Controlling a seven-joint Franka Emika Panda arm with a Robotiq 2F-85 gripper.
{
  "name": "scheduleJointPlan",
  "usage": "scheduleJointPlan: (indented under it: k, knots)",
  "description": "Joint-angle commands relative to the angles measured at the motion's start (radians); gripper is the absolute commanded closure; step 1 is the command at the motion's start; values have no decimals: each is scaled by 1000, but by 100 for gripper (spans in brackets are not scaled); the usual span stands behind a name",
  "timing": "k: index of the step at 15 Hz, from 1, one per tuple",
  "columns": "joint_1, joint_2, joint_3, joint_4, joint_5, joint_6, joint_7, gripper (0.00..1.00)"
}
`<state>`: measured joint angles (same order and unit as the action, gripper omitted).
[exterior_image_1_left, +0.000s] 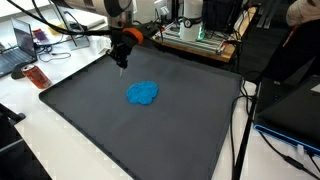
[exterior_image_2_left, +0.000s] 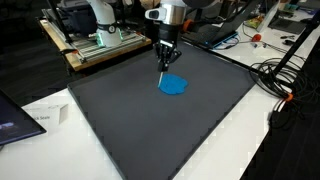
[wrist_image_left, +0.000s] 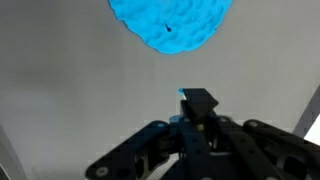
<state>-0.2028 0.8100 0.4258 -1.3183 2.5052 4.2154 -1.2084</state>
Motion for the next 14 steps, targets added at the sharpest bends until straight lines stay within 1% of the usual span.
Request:
scheduleJointPlan:
  k: [1, 6, 10, 14]
  knots:
    - [-118, 23, 124, 28, 17, 19, -90, 97]
    - [-240, 62, 263, 25, 17, 19, -138, 97]
    - [-284, 103, 317, 26, 17, 19, -142, 97]
    - [-313, 141, 355, 29, 17, 18, -144, 97]
